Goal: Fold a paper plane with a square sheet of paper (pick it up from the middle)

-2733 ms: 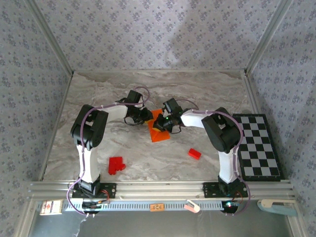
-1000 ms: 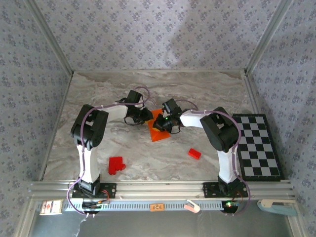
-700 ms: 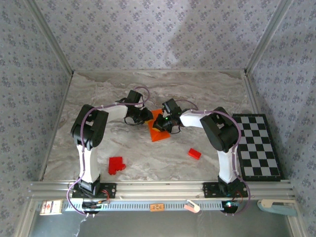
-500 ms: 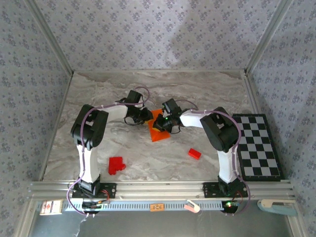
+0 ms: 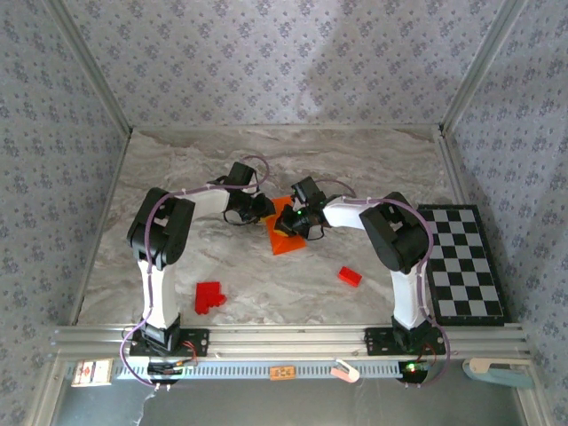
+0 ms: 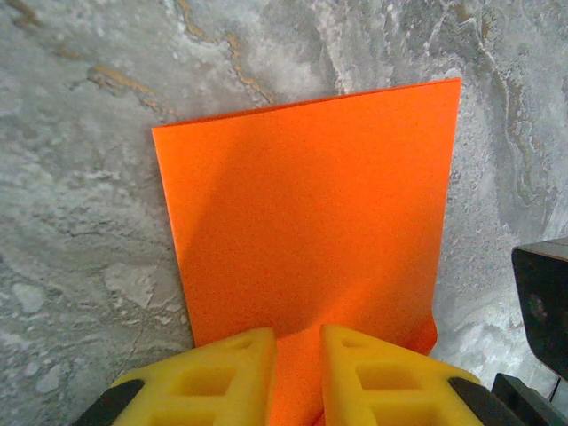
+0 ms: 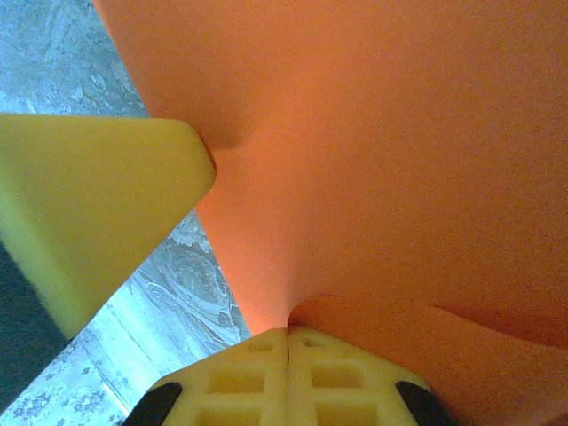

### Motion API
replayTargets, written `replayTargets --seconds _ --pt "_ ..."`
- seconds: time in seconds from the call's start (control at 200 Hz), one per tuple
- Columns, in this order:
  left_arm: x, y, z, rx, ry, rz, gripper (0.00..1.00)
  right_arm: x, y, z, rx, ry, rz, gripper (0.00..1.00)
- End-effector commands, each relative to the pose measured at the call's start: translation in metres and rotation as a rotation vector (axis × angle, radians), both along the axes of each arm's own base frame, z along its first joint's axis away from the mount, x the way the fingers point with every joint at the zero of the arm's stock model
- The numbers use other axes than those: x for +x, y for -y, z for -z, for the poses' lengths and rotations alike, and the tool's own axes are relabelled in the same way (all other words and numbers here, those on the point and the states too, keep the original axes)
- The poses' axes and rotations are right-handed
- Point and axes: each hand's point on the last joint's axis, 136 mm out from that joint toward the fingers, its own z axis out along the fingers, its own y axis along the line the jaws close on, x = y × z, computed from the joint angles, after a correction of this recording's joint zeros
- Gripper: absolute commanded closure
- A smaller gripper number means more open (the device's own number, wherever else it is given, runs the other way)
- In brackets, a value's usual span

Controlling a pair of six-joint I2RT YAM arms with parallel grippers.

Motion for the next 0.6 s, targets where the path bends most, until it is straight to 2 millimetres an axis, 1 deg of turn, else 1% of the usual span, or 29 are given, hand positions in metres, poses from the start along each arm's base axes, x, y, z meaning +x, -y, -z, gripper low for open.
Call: replayTargets --seconds 0.0,0.115,0.2,0.32,0.395,0.41,0.44,0.515,0.6 --pt "-0.015 -0.007 0.017 0.046 -0.083 -0.005 0.78 -0.013 0.009 0.022 -0.069 -0.069 -0.011 1.0" --pt "-0.006 -0.008 0.003 0.033 -0.05 -0.023 0.78 -0.014 0.01 0.025 -0.078 -0.074 -0.011 1.0" --pt "0.006 -0.01 -0.015 0.016 -0.01 -0.043 0.76 -0.014 0.012 0.026 -0.086 -0.078 -0.007 1.0" --pt "0.024 -0.018 -0.041 0.001 0.052 -0.081 0.74 -0.016 0.012 0.03 -0.093 -0.087 -0.01 1.0" --pt "0.031 -0.026 -0.053 0.001 0.077 -0.112 0.73 -0.016 0.012 0.03 -0.092 -0.089 -0.011 1.0" --pt "0.032 -0.028 -0.054 0.001 0.08 -0.118 0.73 -0.009 0.006 0.022 -0.076 -0.067 -0.011 1.0" --pt "0.034 -0.032 -0.057 0.001 0.086 -0.132 0.73 -0.007 0.005 0.021 -0.074 -0.065 -0.011 1.0" --pt "0.034 -0.043 -0.061 -0.001 0.093 -0.166 0.72 -0.007 0.004 0.021 -0.071 -0.064 -0.013 0.96" --pt "0.031 -0.053 -0.064 -0.007 0.097 -0.196 0.72 -0.007 0.004 0.02 -0.068 -0.066 -0.015 0.88"
